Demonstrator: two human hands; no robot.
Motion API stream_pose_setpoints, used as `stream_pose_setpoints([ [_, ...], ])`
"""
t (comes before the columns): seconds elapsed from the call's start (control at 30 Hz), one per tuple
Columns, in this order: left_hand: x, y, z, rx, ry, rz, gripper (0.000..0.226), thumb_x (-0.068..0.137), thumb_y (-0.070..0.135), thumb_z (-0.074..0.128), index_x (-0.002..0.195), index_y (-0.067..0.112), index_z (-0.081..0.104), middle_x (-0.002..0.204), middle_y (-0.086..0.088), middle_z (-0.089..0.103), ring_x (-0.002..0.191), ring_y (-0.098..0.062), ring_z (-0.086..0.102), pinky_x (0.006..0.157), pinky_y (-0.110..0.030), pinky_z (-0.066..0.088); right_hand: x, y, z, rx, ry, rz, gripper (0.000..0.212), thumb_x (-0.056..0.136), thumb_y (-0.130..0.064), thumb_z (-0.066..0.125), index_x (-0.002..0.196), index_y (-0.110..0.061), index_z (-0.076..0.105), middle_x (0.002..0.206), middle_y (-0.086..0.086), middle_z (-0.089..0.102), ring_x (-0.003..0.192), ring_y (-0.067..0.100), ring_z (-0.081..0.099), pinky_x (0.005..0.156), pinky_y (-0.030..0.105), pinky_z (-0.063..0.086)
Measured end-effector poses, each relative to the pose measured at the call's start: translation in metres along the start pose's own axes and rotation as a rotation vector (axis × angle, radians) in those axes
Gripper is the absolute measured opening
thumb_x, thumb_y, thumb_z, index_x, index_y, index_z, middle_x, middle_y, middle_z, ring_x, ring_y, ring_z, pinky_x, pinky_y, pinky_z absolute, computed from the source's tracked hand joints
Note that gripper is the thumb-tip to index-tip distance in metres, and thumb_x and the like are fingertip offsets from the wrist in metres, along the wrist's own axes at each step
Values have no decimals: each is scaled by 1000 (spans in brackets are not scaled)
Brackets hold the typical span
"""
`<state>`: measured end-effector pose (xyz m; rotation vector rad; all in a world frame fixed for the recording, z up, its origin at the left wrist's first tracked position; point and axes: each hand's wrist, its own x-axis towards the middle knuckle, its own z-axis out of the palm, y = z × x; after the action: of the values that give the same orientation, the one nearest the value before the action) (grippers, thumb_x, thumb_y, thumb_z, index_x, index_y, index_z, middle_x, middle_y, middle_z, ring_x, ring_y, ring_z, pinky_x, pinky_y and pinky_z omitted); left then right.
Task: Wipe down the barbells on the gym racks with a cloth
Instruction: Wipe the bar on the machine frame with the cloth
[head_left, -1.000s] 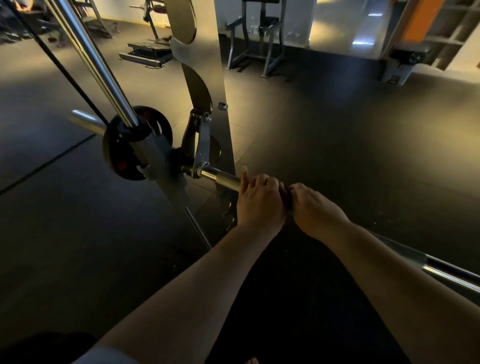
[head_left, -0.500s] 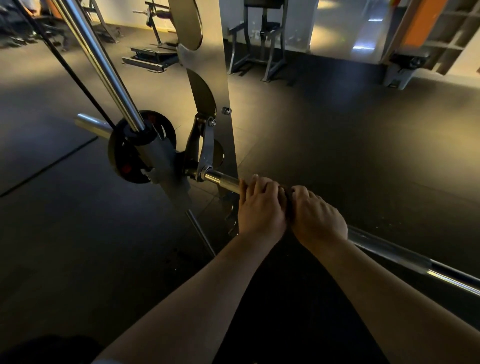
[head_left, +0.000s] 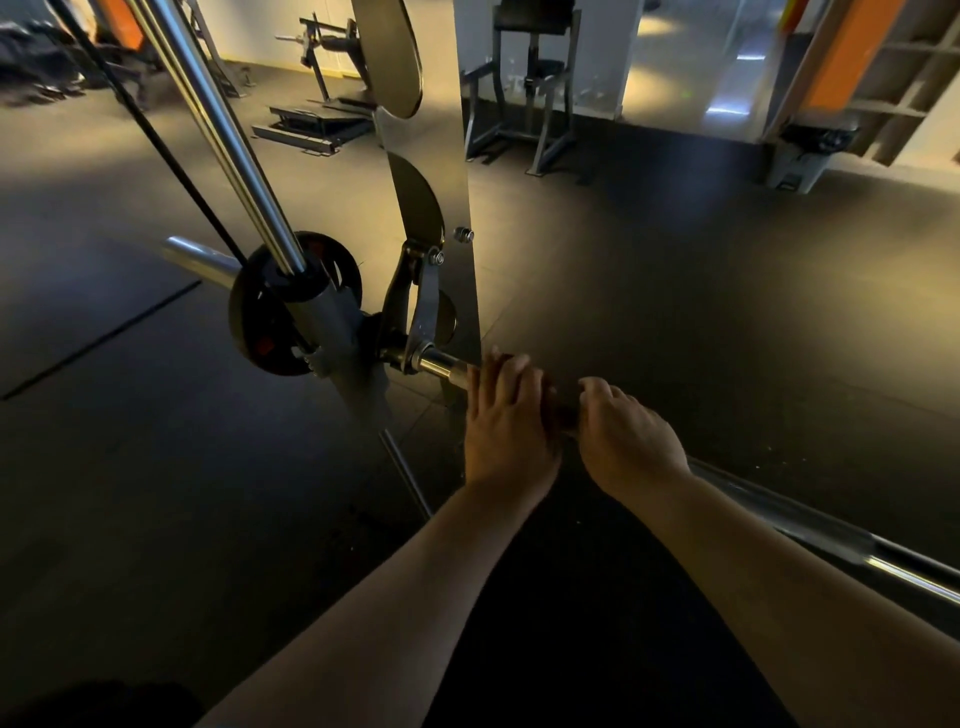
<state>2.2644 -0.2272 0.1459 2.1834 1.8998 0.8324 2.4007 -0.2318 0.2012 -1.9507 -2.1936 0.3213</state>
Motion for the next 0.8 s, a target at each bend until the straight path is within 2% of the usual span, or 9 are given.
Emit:
stream_pose_setpoints([
  [0.07,-19,0,11,30,5,98,66,99,41,51,157,23,26,165,-3,21,156,-27,-9,127,-51,10,2,-6,2,17,10,1,30,105,-33,50,133,-21,48,124,-1,64,109,13,64,90,25,44],
  [0.13,-29,-9,17,1,57,135,67,102,41,48,160,23,19,168,-3,17,157,-23,-8,127,-48,9,-1,-8,4,22,33,11,28,106,-36,47,130,-22,49,121,-2,64,106,13,65,85,25,44],
  [0.23,-22,-23,13,-25,83,172,58,105,45,37,156,18,29,164,-5,27,157,-22,4,127,-48,12,-4,-7,4,-3,70,10,25,106,-36,45,127,-22,49,117,-2,65,101,13,65,79,24,42],
  [0.33,5,-21,-2,53,-3,174,53,100,51,40,141,17,46,153,-7,43,156,-25,14,127,-48,9,-2,-8,4,-19,70,23,25,106,-34,47,128,-22,48,115,-1,65,99,14,65,75,25,42],
  [0.43,19,-11,-8,110,-72,105,53,95,50,54,137,18,48,154,-5,42,156,-25,7,127,-46,-5,-5,-9,3,-32,56,24,34,101,-33,58,131,-22,47,119,0,65,104,16,66,81,27,47],
  [0.5,5,-8,-2,75,-39,93,62,93,46,60,145,19,42,160,-4,34,156,-25,0,127,-47,-2,-7,-9,3,-39,64,24,37,101,-33,59,133,-21,46,122,1,65,108,16,66,85,27,48],
  [0.63,-10,-26,3,41,90,175,48,103,43,44,145,19,43,158,-5,41,156,-24,14,126,-50,16,-5,-8,5,-51,97,-4,26,106,-33,48,129,-21,48,117,-1,66,99,12,66,74,22,41],
  [0.7,2,-34,-3,46,101,133,43,108,41,34,141,17,48,154,-6,46,155,-23,16,127,-48,14,-4,-8,6,-60,102,-5,24,106,-31,48,128,-21,48,113,-1,66,93,11,64,71,23,39],
  [0.8,16,-28,-11,-43,103,-13,50,108,40,19,136,14,52,151,-7,49,155,-23,15,127,-45,13,-5,-9,7,-75,118,13,27,104,-27,51,130,-20,48,116,0,66,99,16,67,73,24,40],
])
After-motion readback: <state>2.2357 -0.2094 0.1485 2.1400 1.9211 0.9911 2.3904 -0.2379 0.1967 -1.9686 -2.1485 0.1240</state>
